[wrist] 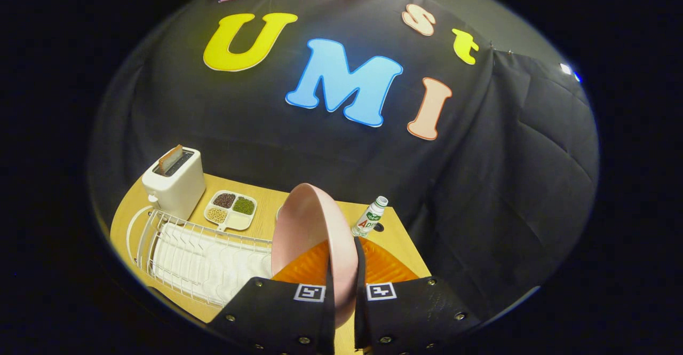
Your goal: Take the plate from the dish rack, then take the spoon from the basket and place it into the plate.
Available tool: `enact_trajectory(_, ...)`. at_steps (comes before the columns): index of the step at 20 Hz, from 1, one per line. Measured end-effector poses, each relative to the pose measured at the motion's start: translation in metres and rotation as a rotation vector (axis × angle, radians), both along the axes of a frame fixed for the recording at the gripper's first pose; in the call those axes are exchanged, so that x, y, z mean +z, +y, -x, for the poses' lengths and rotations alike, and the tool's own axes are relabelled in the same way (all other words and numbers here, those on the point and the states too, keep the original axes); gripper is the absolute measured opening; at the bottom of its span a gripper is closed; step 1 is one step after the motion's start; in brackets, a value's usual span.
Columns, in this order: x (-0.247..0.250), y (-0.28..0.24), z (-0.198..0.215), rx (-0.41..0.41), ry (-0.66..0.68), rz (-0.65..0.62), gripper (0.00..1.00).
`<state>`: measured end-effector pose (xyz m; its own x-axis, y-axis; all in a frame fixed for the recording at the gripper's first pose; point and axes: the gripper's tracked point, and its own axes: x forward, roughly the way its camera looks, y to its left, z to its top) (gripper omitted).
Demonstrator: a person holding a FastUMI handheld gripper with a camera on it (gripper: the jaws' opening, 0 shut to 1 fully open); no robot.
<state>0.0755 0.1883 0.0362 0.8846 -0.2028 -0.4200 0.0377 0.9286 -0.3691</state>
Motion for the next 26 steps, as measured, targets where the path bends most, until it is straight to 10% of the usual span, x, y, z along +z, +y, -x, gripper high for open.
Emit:
enact_trajectory(19,-0.118,-0.057,0.115,0.473,0.382,-0.662,0.14)
enact_trajectory(26,-0.224,-0.082,0.152,0.421,0.595,-0.797,0.14)
